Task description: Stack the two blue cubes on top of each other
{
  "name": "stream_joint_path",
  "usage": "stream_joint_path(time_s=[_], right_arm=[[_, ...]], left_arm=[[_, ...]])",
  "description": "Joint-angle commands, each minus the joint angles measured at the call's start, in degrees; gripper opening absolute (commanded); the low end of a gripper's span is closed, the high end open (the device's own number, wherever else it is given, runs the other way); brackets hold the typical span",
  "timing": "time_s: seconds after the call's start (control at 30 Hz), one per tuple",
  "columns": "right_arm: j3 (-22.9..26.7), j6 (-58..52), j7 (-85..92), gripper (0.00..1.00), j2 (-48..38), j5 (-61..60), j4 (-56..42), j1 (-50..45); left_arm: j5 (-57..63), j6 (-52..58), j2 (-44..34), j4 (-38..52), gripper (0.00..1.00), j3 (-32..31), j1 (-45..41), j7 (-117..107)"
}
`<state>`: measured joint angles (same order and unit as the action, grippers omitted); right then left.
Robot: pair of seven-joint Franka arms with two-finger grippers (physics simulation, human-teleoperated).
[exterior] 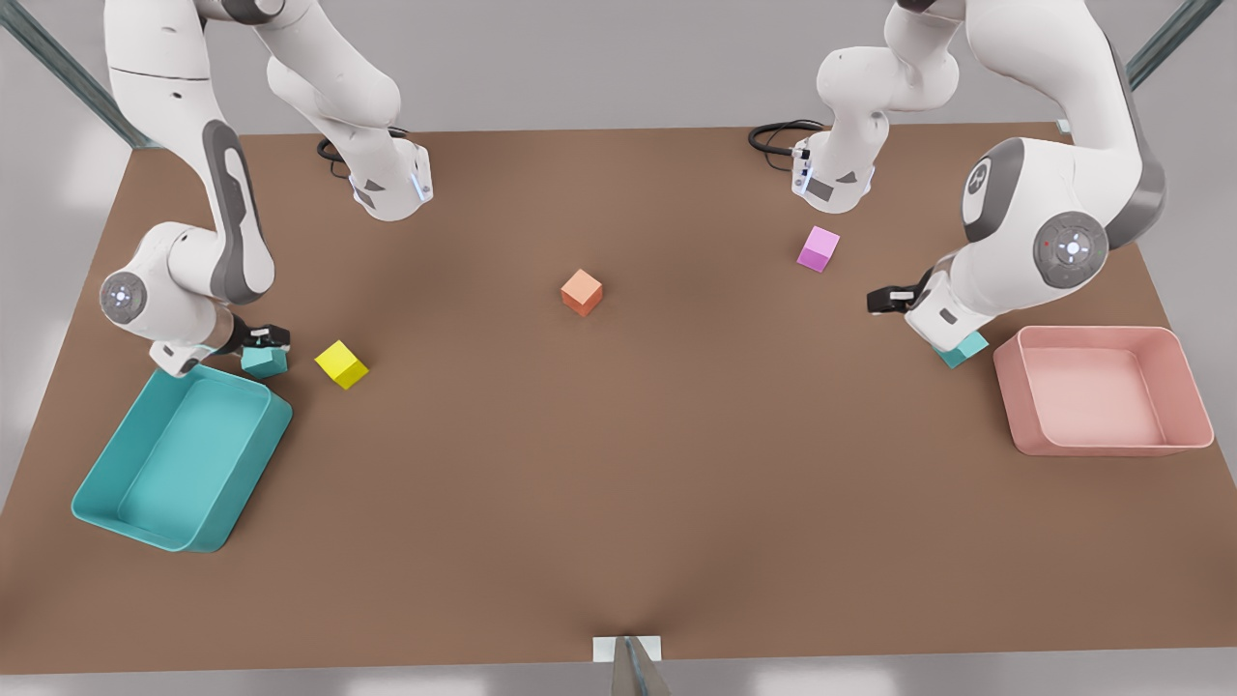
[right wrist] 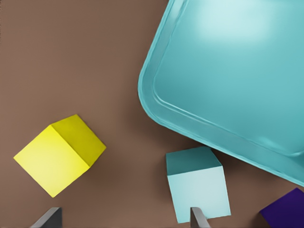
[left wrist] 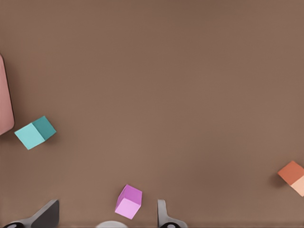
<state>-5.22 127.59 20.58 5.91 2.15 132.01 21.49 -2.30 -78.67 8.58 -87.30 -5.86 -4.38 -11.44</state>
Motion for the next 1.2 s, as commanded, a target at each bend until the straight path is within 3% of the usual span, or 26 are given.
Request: stream_joint_path(time_s=[0.0, 1.17], right_arm=[[-0.06, 5.21, 10.45, 1.00, 0.33, -0.66, 0.71, 0.22], [0.03, 8.72, 11.50, 1.00, 7.54, -1.01, 1.06, 7.25]], left_arm=[[0.02, 1.06, -0.06, 0.02, 1.00, -0.03, -0.01, -0.69], [-0.07, 3.61, -0.14, -0.94, 1.00, -1.00, -0.45, -0.96]])
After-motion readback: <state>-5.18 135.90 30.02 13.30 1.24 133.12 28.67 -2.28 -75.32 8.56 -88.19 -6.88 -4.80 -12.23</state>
